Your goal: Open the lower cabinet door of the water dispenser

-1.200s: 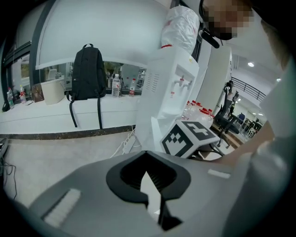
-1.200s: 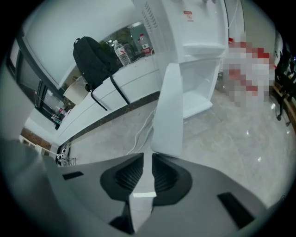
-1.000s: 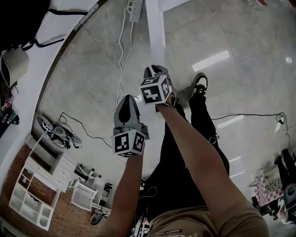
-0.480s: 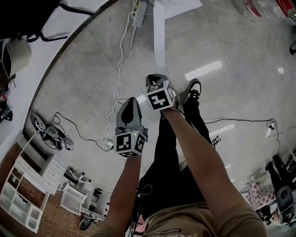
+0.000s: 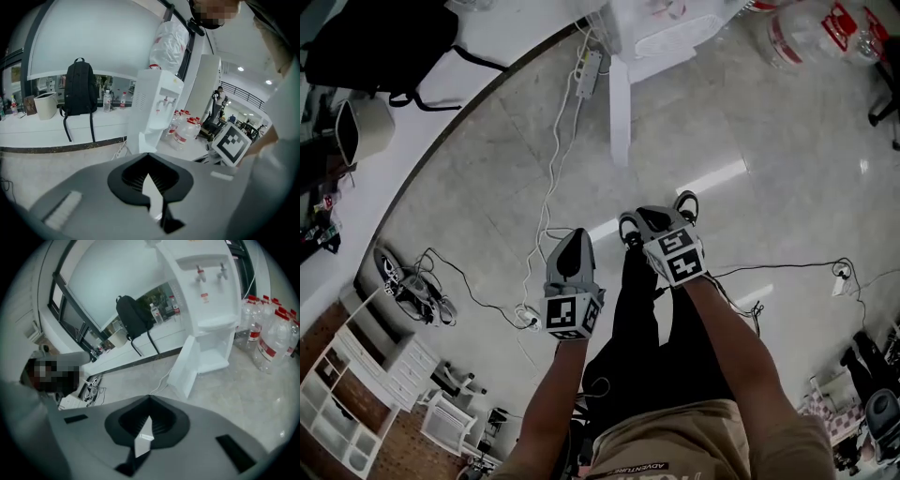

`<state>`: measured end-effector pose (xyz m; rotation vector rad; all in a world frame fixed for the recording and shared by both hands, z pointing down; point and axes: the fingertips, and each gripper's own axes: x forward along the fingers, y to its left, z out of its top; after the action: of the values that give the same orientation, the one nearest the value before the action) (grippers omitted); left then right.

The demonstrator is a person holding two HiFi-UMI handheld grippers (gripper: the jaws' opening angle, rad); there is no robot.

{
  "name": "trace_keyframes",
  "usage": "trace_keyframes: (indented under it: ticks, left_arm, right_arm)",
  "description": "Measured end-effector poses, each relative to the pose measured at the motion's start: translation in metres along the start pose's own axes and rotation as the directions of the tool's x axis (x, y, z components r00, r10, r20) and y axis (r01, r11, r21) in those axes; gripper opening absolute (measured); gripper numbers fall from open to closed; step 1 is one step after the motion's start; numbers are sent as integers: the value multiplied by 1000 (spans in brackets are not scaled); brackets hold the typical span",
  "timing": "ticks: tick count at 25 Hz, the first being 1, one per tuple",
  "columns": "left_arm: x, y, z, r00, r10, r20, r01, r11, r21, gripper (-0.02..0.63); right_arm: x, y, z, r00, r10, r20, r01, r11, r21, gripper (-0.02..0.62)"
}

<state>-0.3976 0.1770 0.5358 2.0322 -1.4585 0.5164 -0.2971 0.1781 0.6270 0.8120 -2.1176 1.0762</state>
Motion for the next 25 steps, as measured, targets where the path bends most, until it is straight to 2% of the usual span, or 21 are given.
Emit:
trace_keyframes:
  ticks: [4,10,14,17,19,25]
  left_arm:
    - [-16,-39,21,999,-54,-8,54,998,34,3]
    - [-59,-95,78,991,-130,0,130,987,100,3]
    - [-74,-122,119,990,-140,25,135,981,138,3]
    - [-82,-133,148,986,-153,68,138,972,192,3]
    - [-94,-141,162,986,-155,65,136,964,229,3]
    - [-121,-156,220,977,-159,140,120,960,253,3]
  right_arm:
    - [-57,13,6,999,23,33,-21,999,-45,8]
    - [-136,42,27,997,33,64,-28,997,-75,8]
    - [-186,45,62,989,17,145,-7,998,-69,8]
    - [-219,48,87,981,-5,194,19,997,-71,8]
    - [-244,55,97,974,-4,227,23,996,-81,8]
    - [-310,73,144,946,43,323,28,977,-212,9]
